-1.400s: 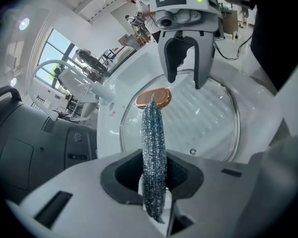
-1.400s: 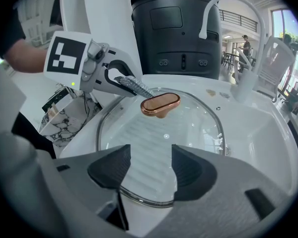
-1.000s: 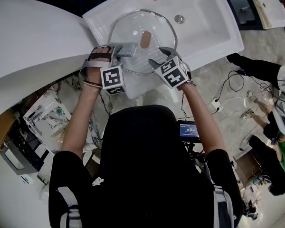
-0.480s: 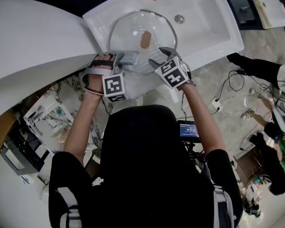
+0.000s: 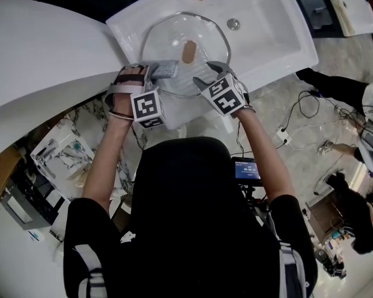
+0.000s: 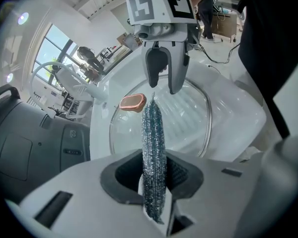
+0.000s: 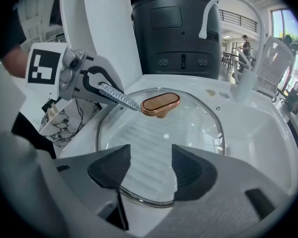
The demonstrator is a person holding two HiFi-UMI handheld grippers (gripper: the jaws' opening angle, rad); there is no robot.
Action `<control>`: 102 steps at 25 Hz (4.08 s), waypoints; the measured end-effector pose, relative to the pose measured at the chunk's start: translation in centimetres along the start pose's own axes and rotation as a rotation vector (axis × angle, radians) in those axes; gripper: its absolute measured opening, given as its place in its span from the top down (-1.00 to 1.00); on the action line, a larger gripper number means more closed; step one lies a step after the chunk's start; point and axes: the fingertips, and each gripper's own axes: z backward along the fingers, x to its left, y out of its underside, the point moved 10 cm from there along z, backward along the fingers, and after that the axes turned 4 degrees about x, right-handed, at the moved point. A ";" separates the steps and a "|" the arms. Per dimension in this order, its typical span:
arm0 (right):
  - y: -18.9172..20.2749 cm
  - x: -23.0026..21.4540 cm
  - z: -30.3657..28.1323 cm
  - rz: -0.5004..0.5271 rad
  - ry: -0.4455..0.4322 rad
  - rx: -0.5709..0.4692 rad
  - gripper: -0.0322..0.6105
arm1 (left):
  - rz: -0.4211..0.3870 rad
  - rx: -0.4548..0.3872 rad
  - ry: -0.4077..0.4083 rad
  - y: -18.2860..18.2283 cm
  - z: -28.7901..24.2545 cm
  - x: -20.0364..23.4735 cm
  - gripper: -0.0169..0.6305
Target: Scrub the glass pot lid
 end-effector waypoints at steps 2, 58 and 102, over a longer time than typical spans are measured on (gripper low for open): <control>0.0 0.0 0.0 0.000 0.000 0.002 0.15 | 0.013 -0.004 -0.003 0.0 -0.2 0.3 0.73; -0.1 0.0 -0.1 -0.004 -0.003 0.001 0.16 | 0.023 0.054 -0.131 -1.1 -5.4 6.7 0.73; -1.3 0.2 0.8 -0.067 0.006 0.116 0.47 | 0.140 0.001 -0.020 -1.6 0.6 -1.2 0.73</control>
